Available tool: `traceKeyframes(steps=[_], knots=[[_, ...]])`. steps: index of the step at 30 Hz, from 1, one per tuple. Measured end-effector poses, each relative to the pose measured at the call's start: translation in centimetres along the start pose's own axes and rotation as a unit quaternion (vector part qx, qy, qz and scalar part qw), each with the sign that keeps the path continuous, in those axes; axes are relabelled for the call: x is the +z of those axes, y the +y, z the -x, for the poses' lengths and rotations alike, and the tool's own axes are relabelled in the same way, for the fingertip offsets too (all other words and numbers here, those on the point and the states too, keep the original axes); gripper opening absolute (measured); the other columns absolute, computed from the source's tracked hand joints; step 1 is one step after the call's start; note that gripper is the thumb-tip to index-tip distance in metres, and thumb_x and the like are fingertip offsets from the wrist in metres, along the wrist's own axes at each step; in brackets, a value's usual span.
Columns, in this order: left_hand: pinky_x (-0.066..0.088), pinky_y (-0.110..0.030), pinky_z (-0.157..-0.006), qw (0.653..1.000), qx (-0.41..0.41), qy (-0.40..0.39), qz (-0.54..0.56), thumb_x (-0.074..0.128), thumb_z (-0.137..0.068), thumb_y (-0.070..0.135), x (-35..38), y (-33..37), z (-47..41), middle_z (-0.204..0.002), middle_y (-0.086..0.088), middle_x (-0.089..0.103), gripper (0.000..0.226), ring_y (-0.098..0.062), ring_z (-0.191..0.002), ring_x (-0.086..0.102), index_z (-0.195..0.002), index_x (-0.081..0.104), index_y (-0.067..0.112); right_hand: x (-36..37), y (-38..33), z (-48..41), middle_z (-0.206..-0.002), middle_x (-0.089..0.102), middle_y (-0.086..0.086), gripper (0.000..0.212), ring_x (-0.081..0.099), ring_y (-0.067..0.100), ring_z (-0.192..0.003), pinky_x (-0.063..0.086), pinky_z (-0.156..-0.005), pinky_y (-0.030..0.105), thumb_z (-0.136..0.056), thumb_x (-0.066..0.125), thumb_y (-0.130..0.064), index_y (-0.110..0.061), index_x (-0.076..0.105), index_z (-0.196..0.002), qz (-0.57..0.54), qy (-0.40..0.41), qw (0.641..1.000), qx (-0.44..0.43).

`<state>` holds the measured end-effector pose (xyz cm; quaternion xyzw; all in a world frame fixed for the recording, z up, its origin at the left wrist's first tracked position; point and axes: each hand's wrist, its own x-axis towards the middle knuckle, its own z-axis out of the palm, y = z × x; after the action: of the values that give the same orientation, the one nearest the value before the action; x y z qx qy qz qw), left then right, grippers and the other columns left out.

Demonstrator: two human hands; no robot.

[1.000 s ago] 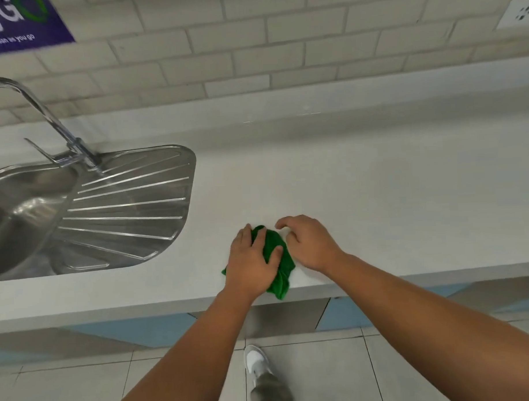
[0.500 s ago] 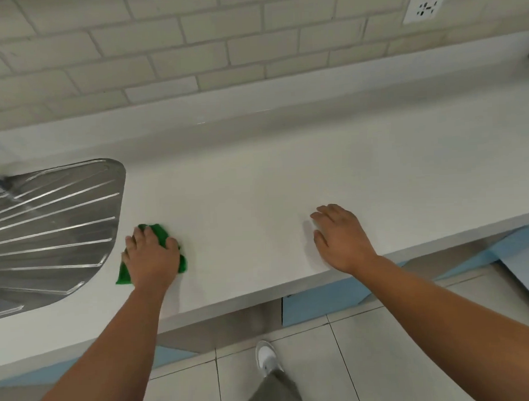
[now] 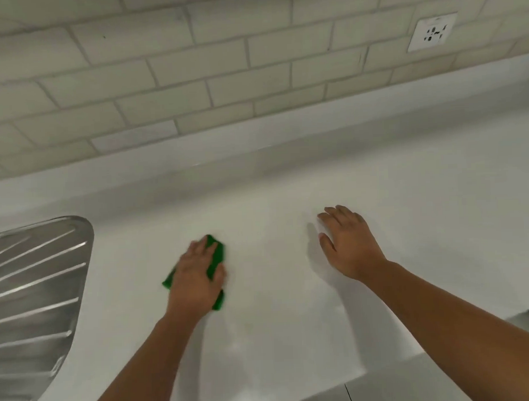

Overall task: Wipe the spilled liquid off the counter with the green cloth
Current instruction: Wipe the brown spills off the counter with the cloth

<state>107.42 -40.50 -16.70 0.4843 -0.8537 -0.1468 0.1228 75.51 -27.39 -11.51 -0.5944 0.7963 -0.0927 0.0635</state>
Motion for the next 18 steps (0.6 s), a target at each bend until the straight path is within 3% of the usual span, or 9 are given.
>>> traceKeyframes(steps=[3, 6, 9, 13, 18], knots=[[0.022, -0.044, -0.117, 0.987, -0.151, 0.027, -0.04, 0.033, -0.09, 0.05, -2.1, -6.2, -7.4, -0.157, -0.013, 0.032, 0.072, -0.035, -0.144, 0.028, -0.147, 0.041, 0.007, -0.7, 1.0, -3.0, -0.15, 0.045, 0.006, 0.068, 0.031, 0.028, -0.144, 0.028, -0.116, 0.048, -0.091, 0.016, -0.048, -0.016, 0.048, -0.141, 0.0, 0.012, 1.0, 0.007], [0.035, -0.053, -0.106, 0.965, -0.24, 0.05, -0.088, 0.039, -0.097, 0.038, -3.8, -10.3, -14.1, -0.148, -0.02, 0.04, 0.058, -0.04, -0.13, 0.037, -0.142, 0.043, 0.0, -1.4, 2.1, -6.2, -0.153, 0.041, 0.005, 0.07, 0.026, 0.026, -0.146, 0.023, -0.119, 0.047, -0.091, 0.014, -0.05, -0.017, 0.044, -0.144, 0.004, 0.026, 1.0, 0.011], [0.033, -0.054, -0.106, 0.944, -0.311, 0.049, -0.097, 0.036, -0.096, 0.038, -4.4, -12.0, -19.4, -0.144, -0.019, 0.042, 0.059, -0.04, -0.129, 0.036, -0.141, 0.042, 0.0, -2.1, 2.8, -10.4, -0.153, 0.04, 0.005, 0.068, 0.026, 0.026, -0.146, 0.023, -0.119, 0.048, -0.091, 0.017, -0.049, -0.018, 0.044, -0.144, 0.005, 0.04, 0.999, 0.007], [0.033, -0.053, -0.106, 0.952, -0.286, 0.053, -0.1, 0.038, -0.094, 0.041, -3.7, -11.4, -24.3, -0.141, -0.02, 0.043, 0.059, -0.039, -0.126, 0.038, -0.137, 0.045, 0.0, -2.2, 3.1, -15.4, -0.151, 0.043, 0.007, 0.066, 0.029, 0.028, -0.145, 0.026, -0.117, 0.049, -0.091, 0.02, -0.048, -0.016, 0.048, -0.142, 0.007, 0.056, 0.998, -0.013], [0.024, -0.051, -0.115, 0.959, -0.264, 0.051, -0.094, 0.037, -0.094, 0.043, -0.7, -4.5, -27.3, -0.154, -0.025, 0.029, 0.069, -0.039, -0.14, 0.027, -0.146, 0.034, -0.002, -1.6, 2.9, -19.1, -0.147, 0.048, 0.01, 0.065, 0.035, 0.031, -0.142, 0.03, -0.114, 0.052, -0.09, 0.021, -0.047, -0.014, 0.054, -0.136, -0.012, 0.066, 0.997, -0.039]])
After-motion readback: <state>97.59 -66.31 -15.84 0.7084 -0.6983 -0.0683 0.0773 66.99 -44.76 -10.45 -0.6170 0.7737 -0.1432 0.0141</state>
